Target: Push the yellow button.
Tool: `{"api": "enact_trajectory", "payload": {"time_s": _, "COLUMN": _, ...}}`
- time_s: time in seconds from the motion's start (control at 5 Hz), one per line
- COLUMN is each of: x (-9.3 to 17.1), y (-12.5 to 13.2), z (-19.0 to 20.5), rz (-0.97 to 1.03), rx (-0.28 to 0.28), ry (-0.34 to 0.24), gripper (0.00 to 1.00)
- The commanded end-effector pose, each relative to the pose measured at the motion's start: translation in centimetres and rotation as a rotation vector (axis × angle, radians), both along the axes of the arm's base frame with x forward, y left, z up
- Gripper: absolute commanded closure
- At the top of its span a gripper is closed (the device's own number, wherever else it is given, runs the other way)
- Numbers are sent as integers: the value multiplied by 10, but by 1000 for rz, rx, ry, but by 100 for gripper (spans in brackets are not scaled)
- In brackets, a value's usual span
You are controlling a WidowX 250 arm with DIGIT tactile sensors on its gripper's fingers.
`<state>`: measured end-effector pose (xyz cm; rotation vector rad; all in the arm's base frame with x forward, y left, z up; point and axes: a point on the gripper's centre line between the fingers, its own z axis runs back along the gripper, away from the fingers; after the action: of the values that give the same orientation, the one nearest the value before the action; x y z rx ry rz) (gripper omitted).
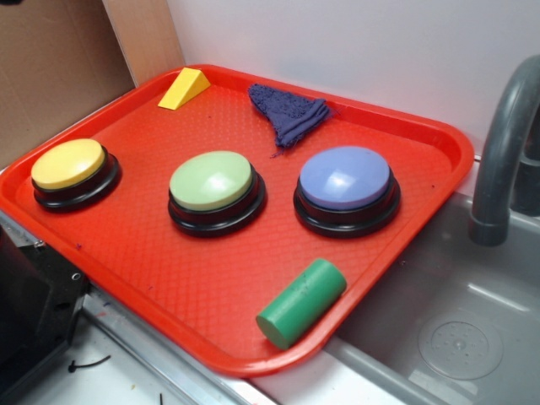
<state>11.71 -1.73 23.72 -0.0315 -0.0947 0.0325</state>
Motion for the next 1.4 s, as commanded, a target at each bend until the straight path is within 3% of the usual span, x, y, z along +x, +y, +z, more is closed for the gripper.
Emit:
{"api": "enact_trajectory", "payload": {"time_s": 0.0, "x": 0, "y": 0, "z": 0, "rz": 0, "rx": 0, "ry": 0, "gripper": 0}}
{"api": "enact_trajectory", "payload": {"time_s": 0.2, "x": 22, "y": 50, "z": -37, "rz": 194, "rx": 50, "ry": -5, "gripper": 0}}
{"api": "enact_trajectory", "payload": {"time_s": 0.6, "x": 28, "y": 117, "z": -117, "rz": 312, "rx": 81, "ry": 46, "gripper": 0}}
{"api": "enact_trajectory", "payload": {"time_s": 0.8, "x": 18, "y": 134, "z": -149, "rz": 313, "rx": 105, "ry": 85, "gripper": 0}}
{"api": "enact_trajectory", "payload": {"time_s": 1.2, "x": 18, "y": 131, "z": -182, "rz": 283, "rx": 112, "ry": 113, "gripper": 0}}
